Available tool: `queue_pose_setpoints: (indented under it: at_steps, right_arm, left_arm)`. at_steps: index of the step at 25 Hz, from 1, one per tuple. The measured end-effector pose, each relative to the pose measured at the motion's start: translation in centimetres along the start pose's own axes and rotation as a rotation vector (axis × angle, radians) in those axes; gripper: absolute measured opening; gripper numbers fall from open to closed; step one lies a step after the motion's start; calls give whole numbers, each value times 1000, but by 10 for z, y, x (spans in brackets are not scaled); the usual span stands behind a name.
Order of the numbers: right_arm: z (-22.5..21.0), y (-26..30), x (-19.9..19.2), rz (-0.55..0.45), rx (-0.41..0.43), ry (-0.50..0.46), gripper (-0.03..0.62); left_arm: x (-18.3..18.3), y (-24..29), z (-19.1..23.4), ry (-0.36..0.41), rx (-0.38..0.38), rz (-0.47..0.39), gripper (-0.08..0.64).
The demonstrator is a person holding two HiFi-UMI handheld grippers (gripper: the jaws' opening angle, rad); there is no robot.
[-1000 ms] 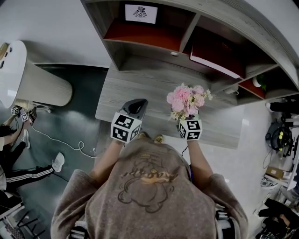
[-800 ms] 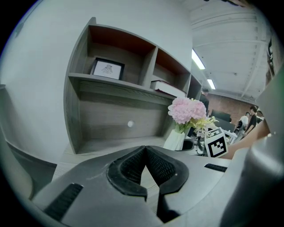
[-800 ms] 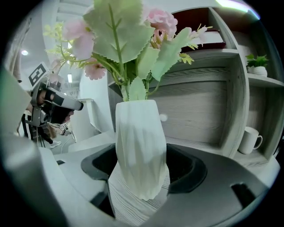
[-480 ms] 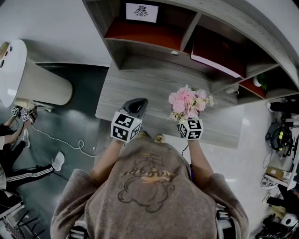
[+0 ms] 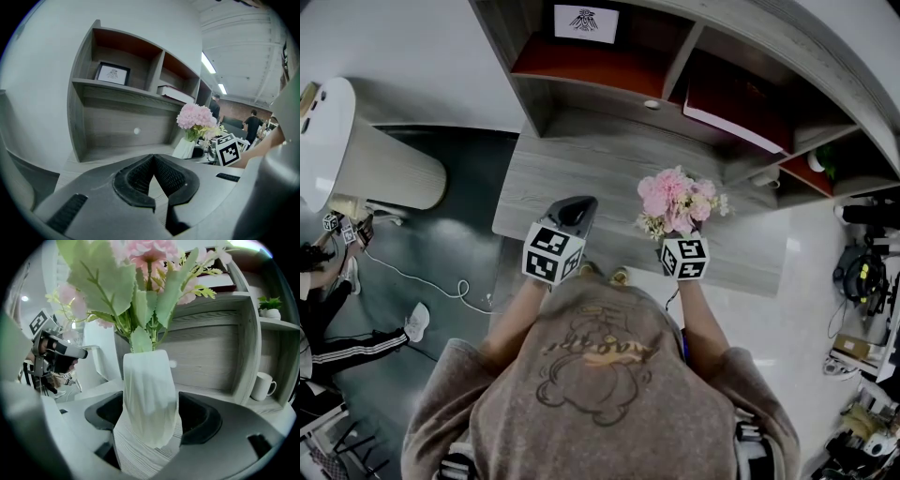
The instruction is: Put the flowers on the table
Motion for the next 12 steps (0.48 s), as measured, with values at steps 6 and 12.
queue_pose_setpoints:
  at_steps: [6, 12]
  right_arm:
    - [0, -15, 9, -21, -19, 14, 362]
    - [-6, -43, 27, -70, -63, 41, 364]
  left_arm:
    - [1, -2, -3, 1, -4, -5, 11]
    - [1, 2, -13, 1, -34, -11, 11]
Point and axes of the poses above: the fingertips, and each gripper's own axes: y forward along the fingers, z to its left, x out of its top, the point moved 1 cm from there along -y, backward along the fingers, and after that the axes turned 10 degrees about -z, right-handed, at the moved point
